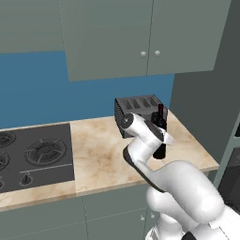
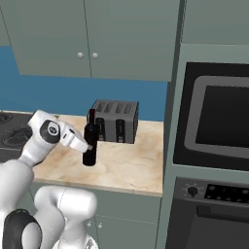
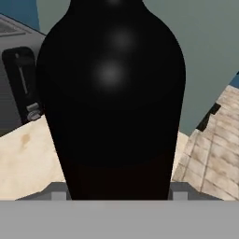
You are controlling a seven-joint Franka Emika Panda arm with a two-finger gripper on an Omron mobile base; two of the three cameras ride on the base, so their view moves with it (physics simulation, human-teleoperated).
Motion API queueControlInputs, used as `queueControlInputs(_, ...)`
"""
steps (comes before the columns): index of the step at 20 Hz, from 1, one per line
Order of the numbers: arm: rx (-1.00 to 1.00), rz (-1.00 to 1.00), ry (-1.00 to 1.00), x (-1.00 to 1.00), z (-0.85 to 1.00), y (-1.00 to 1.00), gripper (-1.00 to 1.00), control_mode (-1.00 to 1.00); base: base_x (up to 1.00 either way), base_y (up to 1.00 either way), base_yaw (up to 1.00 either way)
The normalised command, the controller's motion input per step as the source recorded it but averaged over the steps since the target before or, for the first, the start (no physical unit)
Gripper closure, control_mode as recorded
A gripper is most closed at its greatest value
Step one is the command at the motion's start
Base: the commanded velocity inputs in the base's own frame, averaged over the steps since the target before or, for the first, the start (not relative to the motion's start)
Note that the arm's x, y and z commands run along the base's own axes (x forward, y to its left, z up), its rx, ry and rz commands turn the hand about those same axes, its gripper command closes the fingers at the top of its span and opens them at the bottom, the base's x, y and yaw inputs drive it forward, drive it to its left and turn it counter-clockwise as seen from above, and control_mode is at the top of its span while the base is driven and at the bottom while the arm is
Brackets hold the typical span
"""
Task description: There is a wine glass and glass cup on the dining counter. Place the wine bottle next to the wine glass and the juice bottle next to the glass cup.
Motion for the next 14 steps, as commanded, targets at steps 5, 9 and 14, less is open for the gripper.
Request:
queueControlInputs(5,-0.07,0.10,-0.19,-0.20,0.21,0.29,1.00,-1.00,0.00,0.00,0.00)
queueControlInputs(9,0.00,0.06,-0.09,-0.12,0.22,0.16,1.00,-1.00,0.00,0.00,0.00)
queueControlInputs(14,0.00,0.03,-0.01,-0.13,0.28,0.13,1.00,-1.00,0.00,0.00,0.00)
